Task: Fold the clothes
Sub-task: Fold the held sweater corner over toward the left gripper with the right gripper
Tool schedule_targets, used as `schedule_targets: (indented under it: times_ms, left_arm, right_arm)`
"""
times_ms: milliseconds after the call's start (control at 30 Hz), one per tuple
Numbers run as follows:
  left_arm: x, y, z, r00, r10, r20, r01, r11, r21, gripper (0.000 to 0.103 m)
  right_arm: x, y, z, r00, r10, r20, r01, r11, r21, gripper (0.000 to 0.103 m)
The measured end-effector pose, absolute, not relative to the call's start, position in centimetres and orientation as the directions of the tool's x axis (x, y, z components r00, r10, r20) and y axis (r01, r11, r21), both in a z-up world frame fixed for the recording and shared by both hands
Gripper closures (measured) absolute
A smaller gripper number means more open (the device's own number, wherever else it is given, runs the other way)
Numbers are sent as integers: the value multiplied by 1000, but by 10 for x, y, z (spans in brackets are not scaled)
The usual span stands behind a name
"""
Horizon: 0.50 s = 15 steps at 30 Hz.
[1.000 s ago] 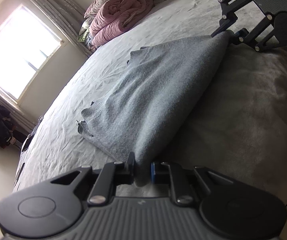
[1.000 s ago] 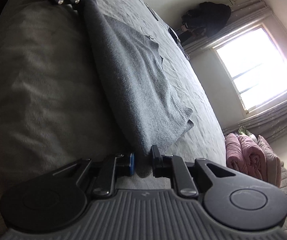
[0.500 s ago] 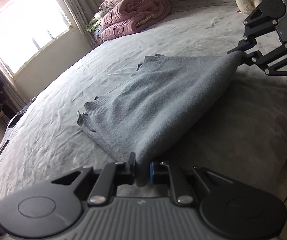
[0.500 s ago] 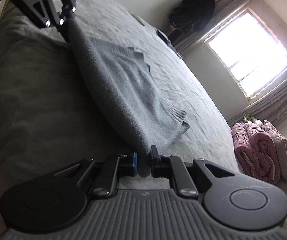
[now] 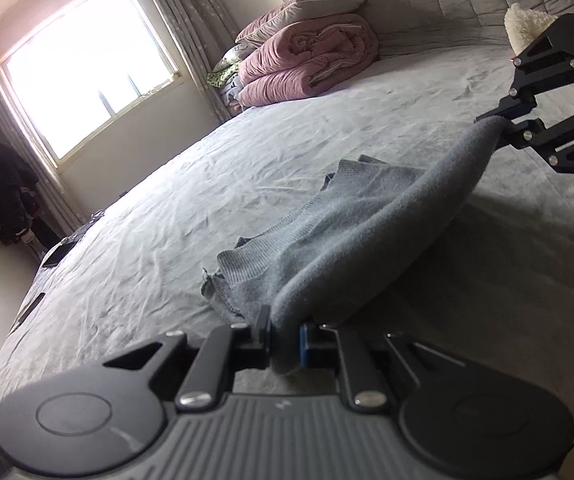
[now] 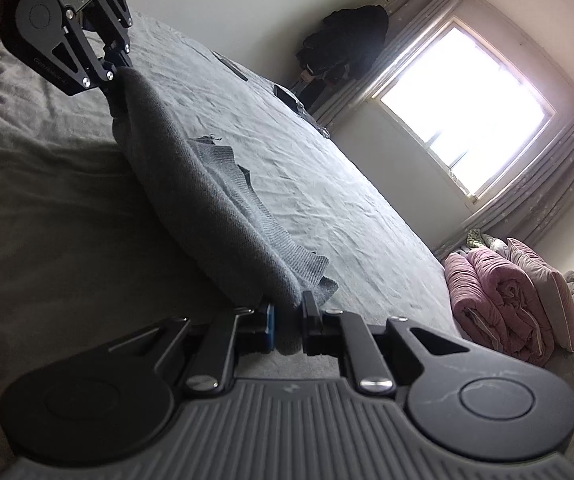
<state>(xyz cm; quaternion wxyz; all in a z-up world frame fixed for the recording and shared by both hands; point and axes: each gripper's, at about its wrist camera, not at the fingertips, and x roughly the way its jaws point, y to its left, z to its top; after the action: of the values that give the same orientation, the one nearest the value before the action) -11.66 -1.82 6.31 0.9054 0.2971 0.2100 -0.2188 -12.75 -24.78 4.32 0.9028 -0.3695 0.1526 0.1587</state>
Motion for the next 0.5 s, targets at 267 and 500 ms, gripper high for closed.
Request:
schedule_targets:
  times_ms: [267,500]
  left_arm:
    - [-90,-22,74,831,-258,-492,499,737,456,91]
    - [-62,-28,83,827,-256,-500,502,735,455,91]
  right_arm:
    - [-101,-250,56,902,177,-393,-390,724,-569,90]
    - [-72,-254,62,888,185,-421,-400,764,-506,90]
